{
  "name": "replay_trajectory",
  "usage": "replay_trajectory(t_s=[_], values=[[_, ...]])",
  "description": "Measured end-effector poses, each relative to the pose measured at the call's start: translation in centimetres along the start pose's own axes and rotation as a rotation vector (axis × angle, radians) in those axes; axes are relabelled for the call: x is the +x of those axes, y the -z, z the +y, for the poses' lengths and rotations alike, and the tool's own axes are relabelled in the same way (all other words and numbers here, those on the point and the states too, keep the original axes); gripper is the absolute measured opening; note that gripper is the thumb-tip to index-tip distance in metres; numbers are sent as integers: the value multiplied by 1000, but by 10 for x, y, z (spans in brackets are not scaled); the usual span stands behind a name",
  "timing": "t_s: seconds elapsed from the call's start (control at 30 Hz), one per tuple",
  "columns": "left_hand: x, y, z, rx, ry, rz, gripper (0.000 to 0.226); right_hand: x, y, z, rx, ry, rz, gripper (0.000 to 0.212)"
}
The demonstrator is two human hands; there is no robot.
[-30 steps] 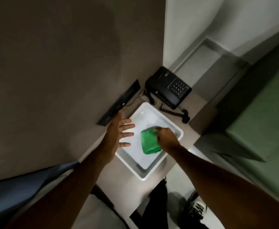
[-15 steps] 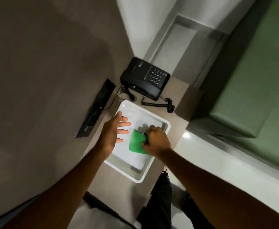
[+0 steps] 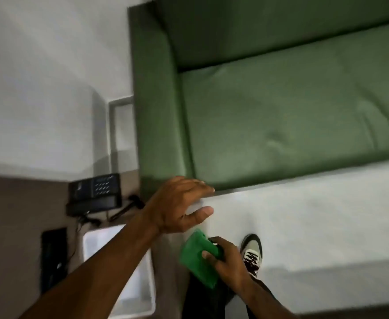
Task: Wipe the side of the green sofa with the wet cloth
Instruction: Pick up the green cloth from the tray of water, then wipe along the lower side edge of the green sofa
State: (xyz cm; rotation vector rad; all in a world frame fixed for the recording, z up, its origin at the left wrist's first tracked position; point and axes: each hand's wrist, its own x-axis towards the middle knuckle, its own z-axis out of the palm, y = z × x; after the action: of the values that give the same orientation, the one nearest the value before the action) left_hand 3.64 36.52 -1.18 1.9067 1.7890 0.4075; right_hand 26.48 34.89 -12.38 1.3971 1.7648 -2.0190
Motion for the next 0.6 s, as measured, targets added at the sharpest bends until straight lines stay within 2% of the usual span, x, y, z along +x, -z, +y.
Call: replay_trajectory(t_s=[0.07,0.2,0.33,0.4,0.5,0.6], values=[[46,-12,14,4,-39,-105,73,0,23,17,144,-27,74,11],[124,-52,33,6,-43,-286,78,18,56,69,443,-150,287,36],[176,-90,30,-79,29,-330,65,41,72,106,683,-228,401,46],[194,-106,24,-96,33,-341,64,55,73,119,743,-265,428,44],[213,-136,10,-103,-9,-427,63,75,64,128,821,-333,534,25],[227,-161,-7,-96,-92,-479,62,103,46,125,877,-369,671,30]])
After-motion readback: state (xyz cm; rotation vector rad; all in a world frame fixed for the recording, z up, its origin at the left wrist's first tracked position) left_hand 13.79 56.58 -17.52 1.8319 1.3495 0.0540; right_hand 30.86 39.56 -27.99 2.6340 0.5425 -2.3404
